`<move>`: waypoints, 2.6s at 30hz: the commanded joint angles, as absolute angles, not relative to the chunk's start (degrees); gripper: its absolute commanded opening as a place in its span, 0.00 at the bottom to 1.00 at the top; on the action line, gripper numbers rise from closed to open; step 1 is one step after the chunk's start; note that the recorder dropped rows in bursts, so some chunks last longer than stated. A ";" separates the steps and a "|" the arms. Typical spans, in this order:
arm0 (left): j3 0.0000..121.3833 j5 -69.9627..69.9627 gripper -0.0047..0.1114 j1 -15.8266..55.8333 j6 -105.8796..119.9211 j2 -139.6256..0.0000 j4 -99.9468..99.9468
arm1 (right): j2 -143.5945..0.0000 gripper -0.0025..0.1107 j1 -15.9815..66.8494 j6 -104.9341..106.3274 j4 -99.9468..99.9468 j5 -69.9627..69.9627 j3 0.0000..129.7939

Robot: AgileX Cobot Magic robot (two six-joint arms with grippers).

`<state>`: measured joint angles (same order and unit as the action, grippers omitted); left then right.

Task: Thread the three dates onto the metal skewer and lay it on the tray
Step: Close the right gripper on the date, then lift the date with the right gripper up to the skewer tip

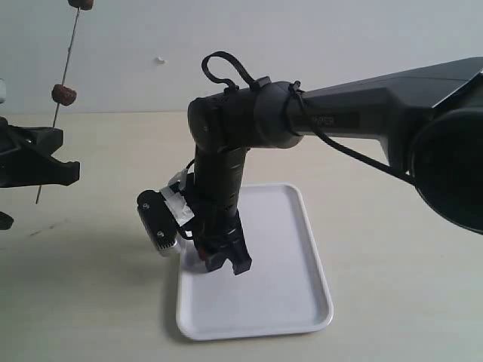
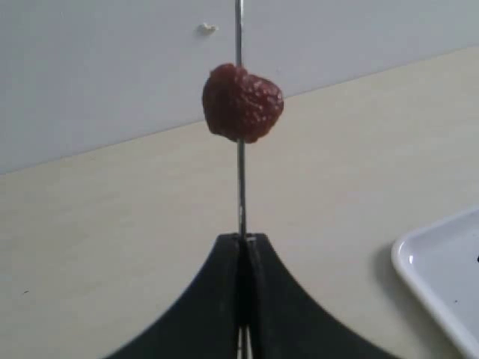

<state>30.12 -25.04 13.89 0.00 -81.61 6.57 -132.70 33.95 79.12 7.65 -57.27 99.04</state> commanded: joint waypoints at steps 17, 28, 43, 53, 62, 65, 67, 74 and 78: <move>29.95 -25.82 0.04 13.78 0.00 -81.08 6.76 | -133.38 0.31 33.96 77.82 7.30 -57.28 99.21; 29.95 -25.82 0.04 13.78 0.00 -81.08 6.76 | -133.38 0.31 33.96 76.13 6.89 -57.16 99.21; 29.95 -25.94 0.04 13.78 0.00 -81.08 6.76 | -132.75 0.28 33.96 66.52 6.85 -57.05 99.21; 29.95 -25.82 0.04 13.78 0.00 -81.08 9.09 | -126.55 0.28 28.48 47.43 9.44 -57.28 99.21; 29.95 -21.06 0.04 13.78 -0.65 -81.08 11.72 | -123.98 0.28 14.00 31.60 38.62 -60.18 99.21; 29.95 -18.72 0.04 14.48 -2.07 -80.94 11.99 | -124.09 0.28 9.99 33.04 52.48 -61.29 99.21; 29.95 -17.66 0.04 15.62 -2.35 -80.94 11.97 | -124.09 0.28 8.38 34.77 59.21 -61.29 99.21; 32.33 -6.55 0.04 24.79 -8.18 -80.81 13.28 | -124.29 0.28 5.38 39.57 80.36 -57.84 99.21; 33.79 0.00 0.04 29.46 -12.95 -80.81 13.28 | -125.16 0.28 4.41 42.96 88.60 -56.84 99.21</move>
<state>32.68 -3.95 26.90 -9.24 -81.24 13.25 -124.70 5.37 39.90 82.34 -57.91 99.18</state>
